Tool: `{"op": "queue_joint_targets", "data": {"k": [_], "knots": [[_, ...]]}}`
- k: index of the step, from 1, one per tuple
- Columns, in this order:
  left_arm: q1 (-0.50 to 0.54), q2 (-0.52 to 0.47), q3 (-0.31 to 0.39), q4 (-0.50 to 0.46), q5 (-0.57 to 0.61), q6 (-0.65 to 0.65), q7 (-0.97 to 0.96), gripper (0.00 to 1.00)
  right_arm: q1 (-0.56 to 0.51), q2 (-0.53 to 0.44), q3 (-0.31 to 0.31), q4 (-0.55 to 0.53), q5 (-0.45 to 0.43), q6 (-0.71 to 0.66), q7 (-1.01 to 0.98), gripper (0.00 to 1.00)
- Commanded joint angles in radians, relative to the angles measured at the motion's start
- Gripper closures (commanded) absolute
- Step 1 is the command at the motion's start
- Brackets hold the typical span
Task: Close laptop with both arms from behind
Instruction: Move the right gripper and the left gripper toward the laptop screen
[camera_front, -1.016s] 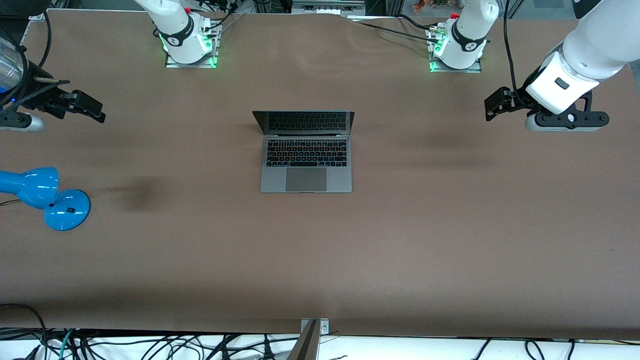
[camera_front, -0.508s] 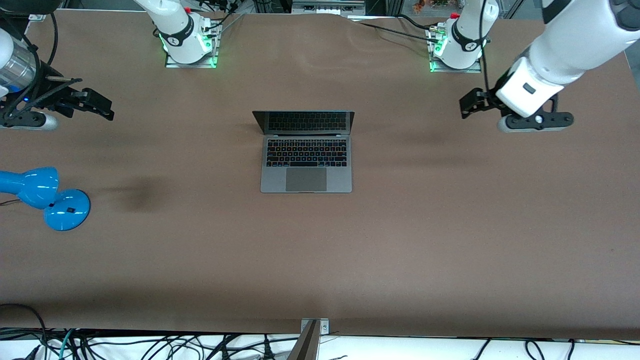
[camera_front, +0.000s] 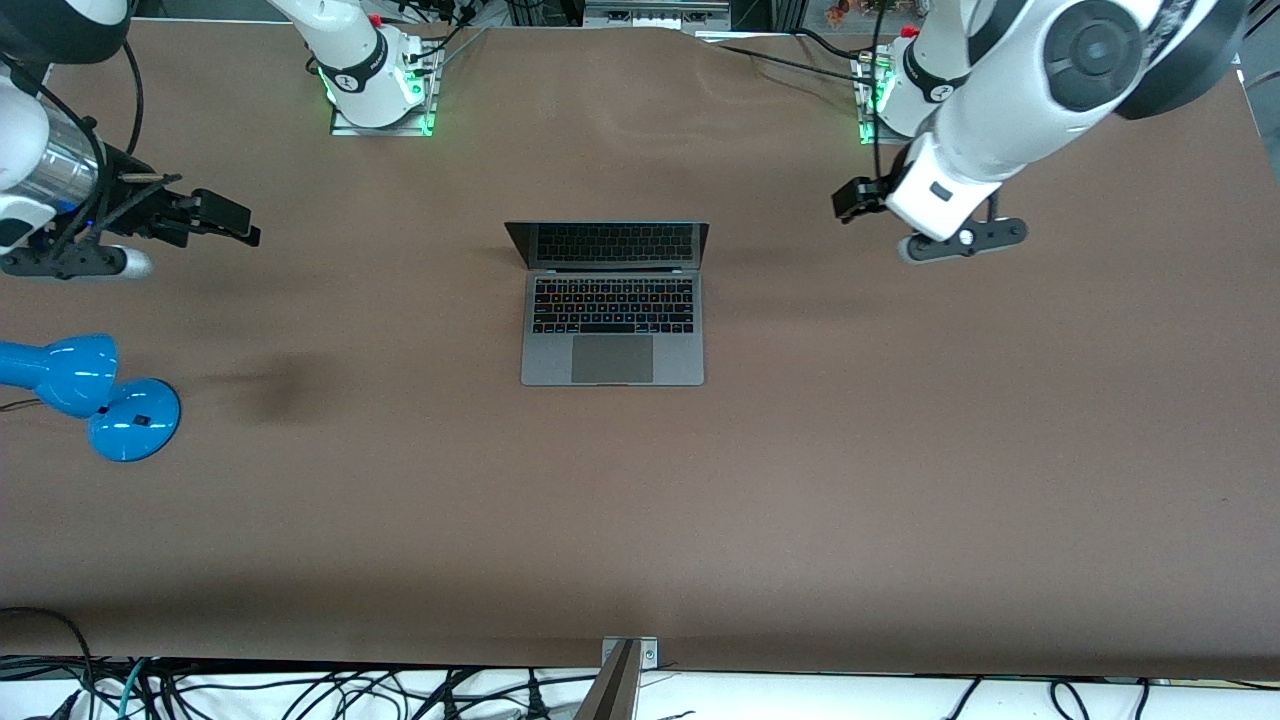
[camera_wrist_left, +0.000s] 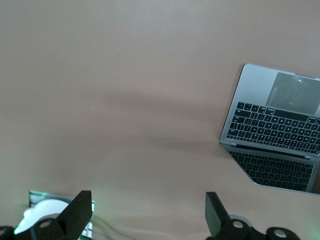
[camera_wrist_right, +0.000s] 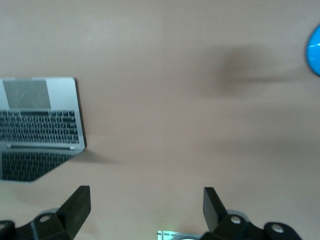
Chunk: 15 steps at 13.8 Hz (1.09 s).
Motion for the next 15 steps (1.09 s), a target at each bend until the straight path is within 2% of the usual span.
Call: {"op": "queue_joint_targets", "data": {"k": [1, 4, 6, 8, 10, 11, 12, 13, 14, 15], "knots": [[0.007, 0.041, -0.054, 0.002, -0.02, 0.01, -0.063, 0.0, -0.002, 0.009, -0.002, -0.038, 0.09, -0.035, -0.069, 0.0], [0.005, 0.067, -0.106, 0.0, -0.032, 0.01, -0.112, 0.0, 0.007, 0.031, 0.004, -0.042, 0.2, -0.113, -0.069, 0.0], [0.005, 0.083, -0.144, 0.0, -0.042, 0.01, -0.167, 0.0, 0.036, 0.041, 0.005, -0.042, 0.226, -0.138, -0.07, 0.0], [0.005, 0.097, -0.177, 0.0, -0.043, 0.01, -0.181, 0.03, 0.085, 0.06, 0.007, -0.042, 0.234, -0.139, -0.069, 0.0], [0.005, 0.109, -0.216, 0.0, -0.044, 0.01, -0.183, 0.11, 0.128, 0.072, 0.022, -0.058, 0.277, -0.132, -0.054, 0.01], [0.005, 0.112, -0.229, -0.001, -0.05, 0.008, -0.183, 0.21, 0.157, 0.075, 0.025, -0.065, 0.295, -0.126, -0.052, 0.06], [0.005, 0.115, -0.233, -0.001, -0.078, 0.008, -0.183, 0.45, 0.183, 0.084, 0.027, -0.065, 0.299, -0.126, -0.037, 0.21], [0.002, 0.123, -0.238, -0.001, -0.096, 0.008, -0.185, 0.88, 0.199, 0.089, 0.027, -0.065, 0.3, -0.129, 0.003, 0.33], [-0.001, 0.126, -0.246, -0.001, -0.124, 0.008, -0.203, 1.0, 0.225, 0.098, 0.027, -0.063, 0.3, -0.132, 0.055, 0.4], [-0.003, 0.135, -0.246, -0.001, -0.148, 0.008, -0.23, 1.0, 0.252, 0.11, 0.028, -0.063, 0.3, -0.135, 0.093, 0.48]]}}
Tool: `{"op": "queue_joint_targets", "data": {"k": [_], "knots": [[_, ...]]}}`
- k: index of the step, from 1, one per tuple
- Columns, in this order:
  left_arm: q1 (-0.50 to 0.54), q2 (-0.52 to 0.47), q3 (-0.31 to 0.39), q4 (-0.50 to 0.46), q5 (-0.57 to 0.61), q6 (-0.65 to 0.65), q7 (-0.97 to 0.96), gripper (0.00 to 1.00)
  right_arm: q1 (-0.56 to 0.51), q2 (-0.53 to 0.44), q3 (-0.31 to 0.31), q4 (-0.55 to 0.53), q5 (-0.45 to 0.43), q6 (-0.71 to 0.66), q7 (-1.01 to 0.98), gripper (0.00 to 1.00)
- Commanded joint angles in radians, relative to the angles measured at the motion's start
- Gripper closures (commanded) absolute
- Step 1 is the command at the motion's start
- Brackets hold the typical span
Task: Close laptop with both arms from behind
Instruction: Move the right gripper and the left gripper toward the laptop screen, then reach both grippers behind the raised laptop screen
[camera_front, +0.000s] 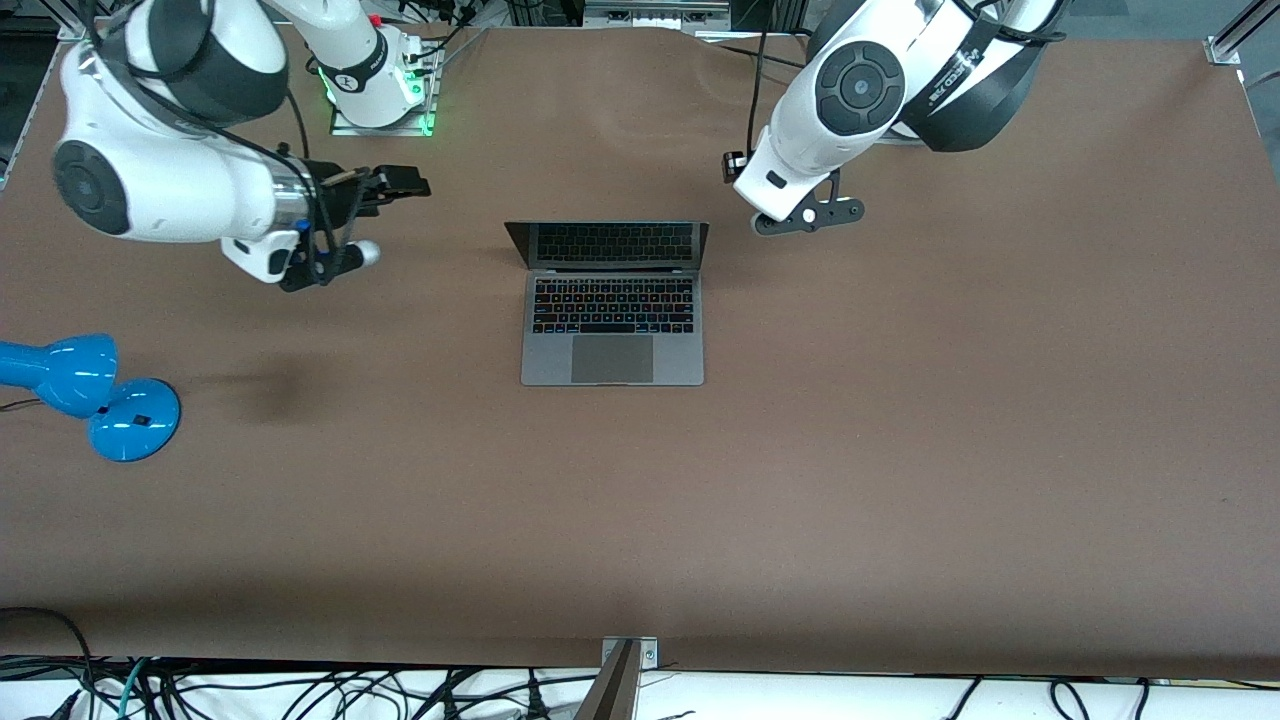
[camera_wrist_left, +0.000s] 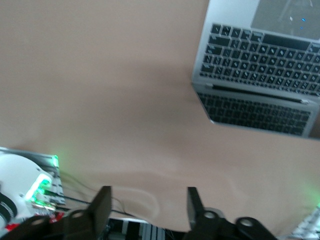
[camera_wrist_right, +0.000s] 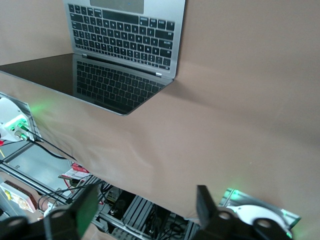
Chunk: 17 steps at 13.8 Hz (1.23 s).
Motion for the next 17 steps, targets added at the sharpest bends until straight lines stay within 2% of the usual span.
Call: {"op": "queue_joint_targets", "data": {"k": [1, 3, 5, 6, 8, 14, 17], "knots": [[-0.002, 0.026, -0.013, 0.001, -0.062, 0.005, -0.042, 1.0, 0.07, 0.022, -0.003, -0.007, 0.018, -0.008, 0.093, 0.57], [-0.038, 0.06, -0.024, 0.001, -0.068, 0.014, -0.047, 1.0, 0.113, 0.048, -0.003, -0.007, 0.018, -0.008, 0.101, 0.75], [-0.073, 0.089, -0.026, -0.001, -0.068, 0.04, -0.048, 1.0, 0.14, 0.075, -0.003, -0.003, 0.025, -0.008, 0.12, 0.85], [-0.088, 0.106, -0.024, -0.001, -0.068, 0.062, -0.051, 1.0, 0.149, 0.091, -0.001, -0.003, 0.063, -0.011, 0.131, 0.9], [-0.104, 0.127, -0.024, -0.017, -0.066, 0.125, -0.07, 1.0, 0.176, 0.123, -0.001, 0.0, 0.098, -0.008, 0.168, 0.92], [-0.113, 0.205, -0.023, -0.037, -0.028, 0.246, -0.071, 1.0, 0.223, 0.203, -0.003, 0.003, 0.1, 0.051, 0.182, 0.92], [-0.113, 0.238, -0.018, -0.028, -0.014, 0.28, -0.07, 1.0, 0.238, 0.22, -0.003, 0.003, 0.097, 0.091, 0.182, 1.0]]}}
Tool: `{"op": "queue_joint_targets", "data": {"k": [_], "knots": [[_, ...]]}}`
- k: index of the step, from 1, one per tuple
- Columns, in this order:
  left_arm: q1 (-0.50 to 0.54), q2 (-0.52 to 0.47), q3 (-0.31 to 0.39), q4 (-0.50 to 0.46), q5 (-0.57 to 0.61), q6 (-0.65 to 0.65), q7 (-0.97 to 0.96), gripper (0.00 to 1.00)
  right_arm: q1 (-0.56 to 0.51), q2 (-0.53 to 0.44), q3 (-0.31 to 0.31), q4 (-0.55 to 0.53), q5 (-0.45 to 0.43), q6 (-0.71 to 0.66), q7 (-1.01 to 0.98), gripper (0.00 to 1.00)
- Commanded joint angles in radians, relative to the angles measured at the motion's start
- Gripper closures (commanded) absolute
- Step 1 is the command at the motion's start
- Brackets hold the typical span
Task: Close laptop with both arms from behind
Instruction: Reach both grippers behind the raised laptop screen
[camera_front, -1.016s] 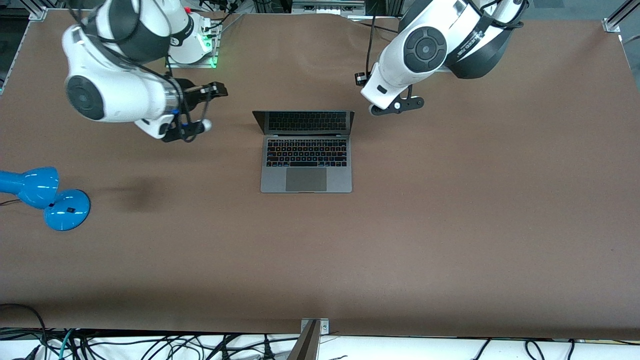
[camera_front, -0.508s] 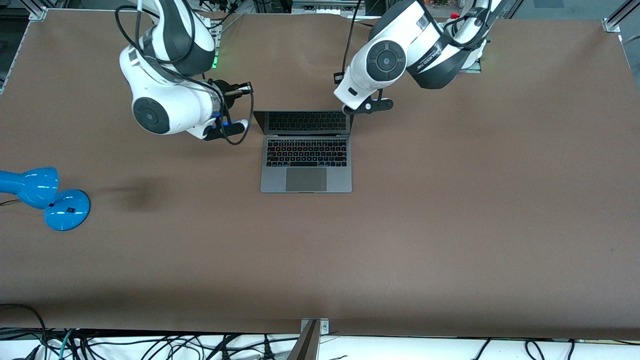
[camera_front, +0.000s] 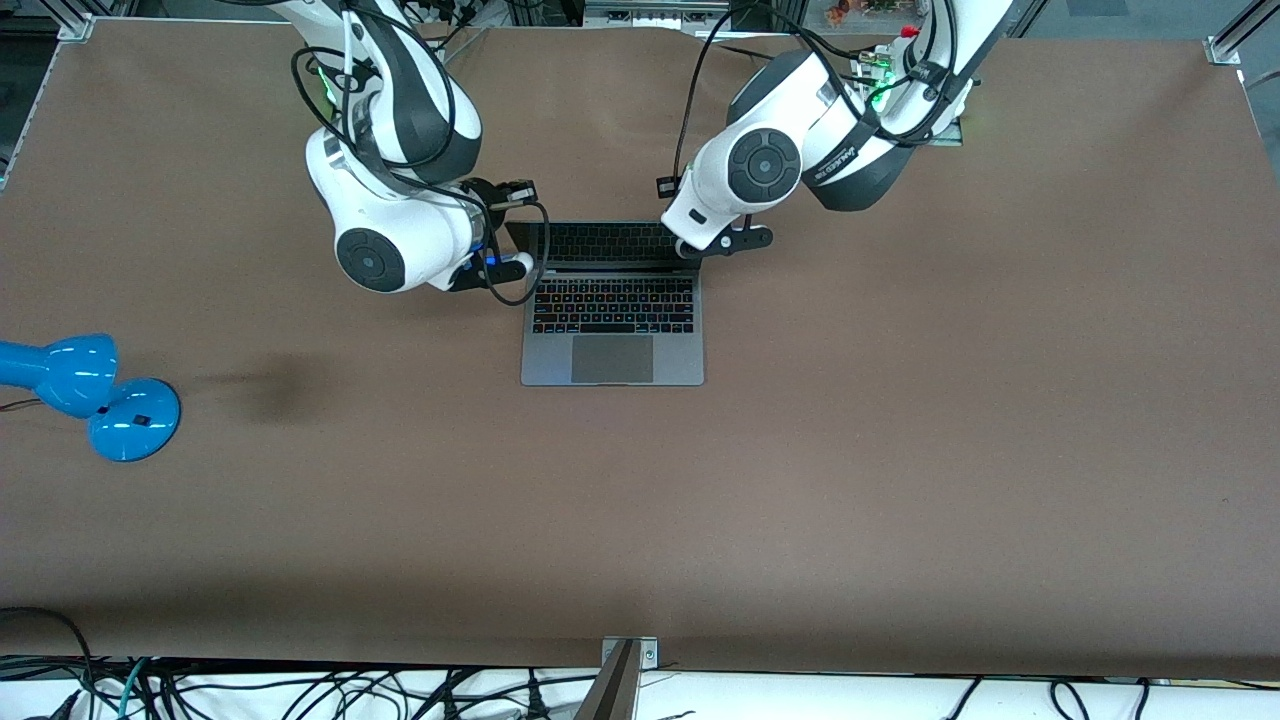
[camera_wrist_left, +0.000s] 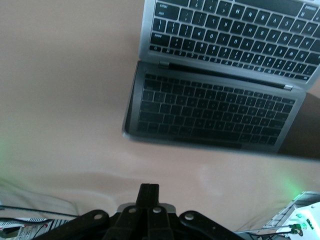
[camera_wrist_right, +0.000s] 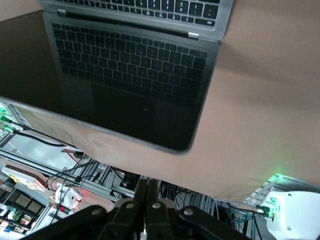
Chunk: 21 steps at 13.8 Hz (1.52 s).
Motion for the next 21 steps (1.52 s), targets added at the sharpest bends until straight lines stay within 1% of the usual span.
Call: {"op": "queue_joint_targets", "data": {"k": [1, 3, 6, 8, 9, 10, 14, 16, 21], "knots": [[-0.003, 0.023, 0.004, 0.011, 0.034, 0.033, -0.011, 1.0, 0.016, 0.013, -0.007, 0.01, 0.01, 0.023, 0.013, 1.0], [0.003, 0.023, 0.005, 0.015, 0.058, 0.036, -0.01, 1.0, 0.014, 0.015, -0.009, 0.01, 0.005, 0.049, 0.011, 1.0], [0.007, 0.04, 0.013, 0.044, 0.058, 0.036, -0.008, 1.0, 0.014, 0.023, -0.012, 0.012, 0.0, 0.095, 0.006, 0.99], [0.007, 0.067, 0.028, 0.078, 0.06, 0.037, -0.006, 1.0, 0.013, 0.026, -0.013, 0.029, -0.041, 0.104, 0.002, 0.99], [0.006, 0.083, 0.028, 0.09, 0.075, 0.037, -0.008, 1.0, 0.013, 0.027, -0.013, 0.039, -0.047, 0.104, 0.0, 0.99], [0.006, 0.095, 0.027, 0.104, 0.101, 0.037, -0.011, 1.0, 0.013, 0.029, -0.013, 0.043, -0.047, 0.106, 0.0, 0.99], [0.006, 0.144, 0.03, 0.156, 0.11, 0.037, -0.02, 1.0, 0.011, 0.044, -0.018, 0.067, -0.046, 0.107, 0.0, 0.99], [-0.002, 0.161, 0.05, 0.181, 0.11, 0.039, -0.02, 1.0, 0.005, 0.046, -0.018, 0.07, -0.046, 0.115, -0.001, 0.99], [-0.005, 0.196, 0.068, 0.198, 0.112, 0.08, -0.019, 1.0, -0.001, 0.067, -0.029, 0.072, -0.046, 0.19, -0.06, 0.99]]}}
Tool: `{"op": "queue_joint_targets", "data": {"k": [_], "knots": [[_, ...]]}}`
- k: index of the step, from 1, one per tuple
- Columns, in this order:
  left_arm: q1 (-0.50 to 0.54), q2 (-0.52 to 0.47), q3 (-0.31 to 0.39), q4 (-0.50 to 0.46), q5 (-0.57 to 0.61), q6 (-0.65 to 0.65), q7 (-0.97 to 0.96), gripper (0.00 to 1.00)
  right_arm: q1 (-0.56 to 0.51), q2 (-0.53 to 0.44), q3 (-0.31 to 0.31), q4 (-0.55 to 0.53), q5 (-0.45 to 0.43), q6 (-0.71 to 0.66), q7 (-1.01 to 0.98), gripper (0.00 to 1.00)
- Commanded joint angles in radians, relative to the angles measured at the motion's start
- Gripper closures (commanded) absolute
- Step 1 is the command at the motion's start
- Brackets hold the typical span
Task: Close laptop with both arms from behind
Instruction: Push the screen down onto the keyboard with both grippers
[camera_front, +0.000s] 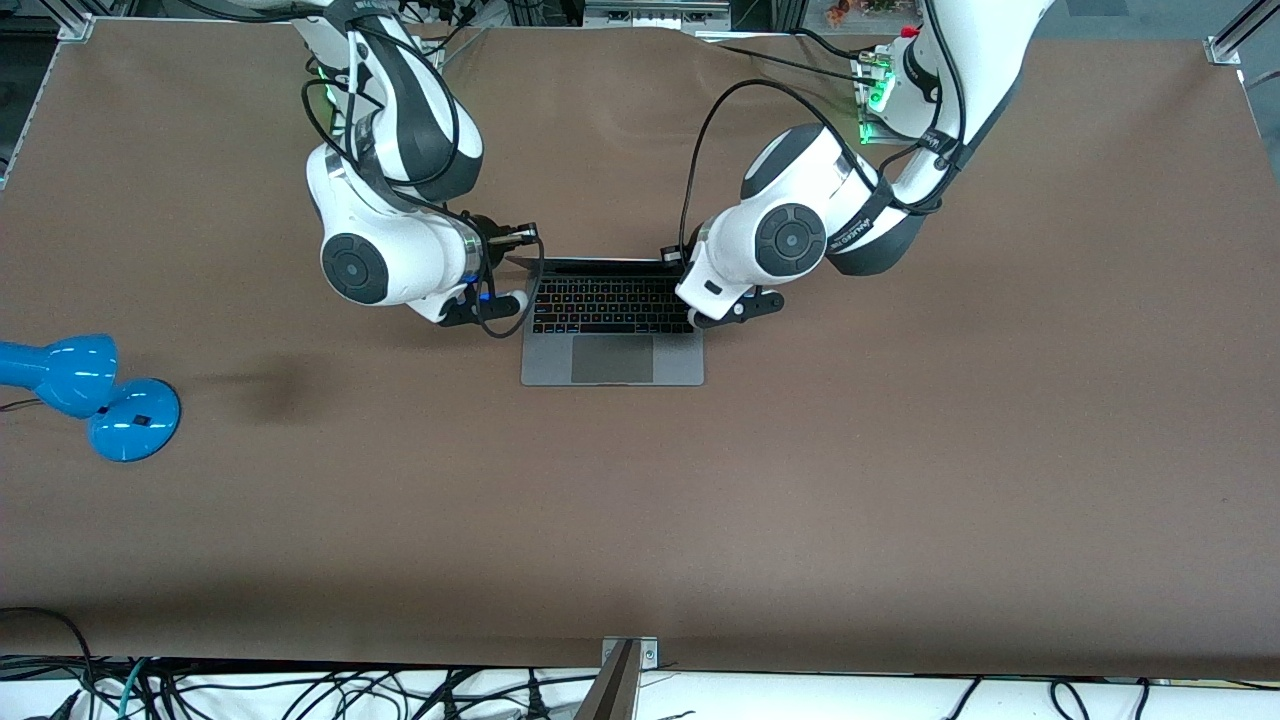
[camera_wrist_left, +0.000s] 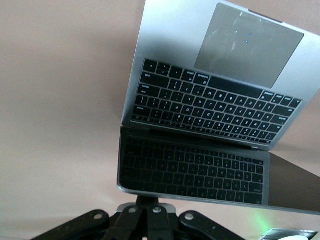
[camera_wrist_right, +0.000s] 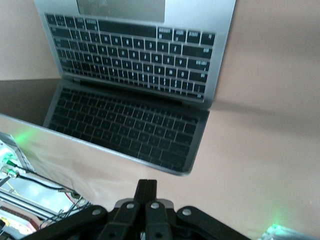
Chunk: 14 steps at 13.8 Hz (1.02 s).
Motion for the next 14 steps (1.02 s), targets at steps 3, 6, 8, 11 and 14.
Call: {"op": "queue_joint_targets", "data": {"k": [3, 6, 8, 11, 14], "knots": [[-0.013, 0.065, 0.01, 0.064, 0.06, 0.008, -0.02, 1.0, 0.0, 0.036, -0.009, 0.024, -0.012, 0.048, -0.033, 0.99], [-0.014, 0.085, 0.028, 0.069, 0.061, 0.013, -0.018, 1.0, -0.002, 0.062, -0.011, 0.041, -0.014, 0.074, -0.059, 0.99], [-0.014, 0.106, 0.03, 0.095, 0.081, 0.019, -0.02, 1.0, 0.0, 0.089, -0.018, 0.061, -0.014, 0.091, -0.059, 0.99], [-0.014, 0.157, 0.031, 0.139, 0.106, 0.024, -0.02, 1.0, -0.002, 0.119, -0.018, 0.087, -0.014, 0.125, -0.064, 0.98], [-0.016, 0.203, 0.034, 0.184, 0.142, 0.024, -0.044, 1.0, 0.001, 0.159, -0.029, 0.135, -0.014, 0.132, -0.065, 0.98]]}}
